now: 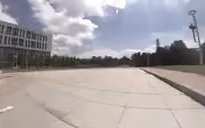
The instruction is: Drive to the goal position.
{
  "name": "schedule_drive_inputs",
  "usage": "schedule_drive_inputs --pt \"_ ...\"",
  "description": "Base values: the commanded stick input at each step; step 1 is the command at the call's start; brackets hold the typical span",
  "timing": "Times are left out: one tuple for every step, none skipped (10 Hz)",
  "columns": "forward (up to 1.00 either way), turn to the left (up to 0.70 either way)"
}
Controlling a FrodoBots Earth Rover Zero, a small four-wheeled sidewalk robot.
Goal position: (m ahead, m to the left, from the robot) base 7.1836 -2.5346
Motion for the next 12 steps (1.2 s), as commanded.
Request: schedule_drive_inputs --pt "0.70 0.03" --pt "0.70 0.03" --pt "0.70 0.00" --pt "0.70 0.00" --pt "0.70 0.00" --pt "0.70 0.00" --pt "0.70 0.00" --pt "0.70 0.00" --pt "0.70 0.00" --pt "0.70 0.00" --pt "0.70 0.00" --pt "0.70 0.00"
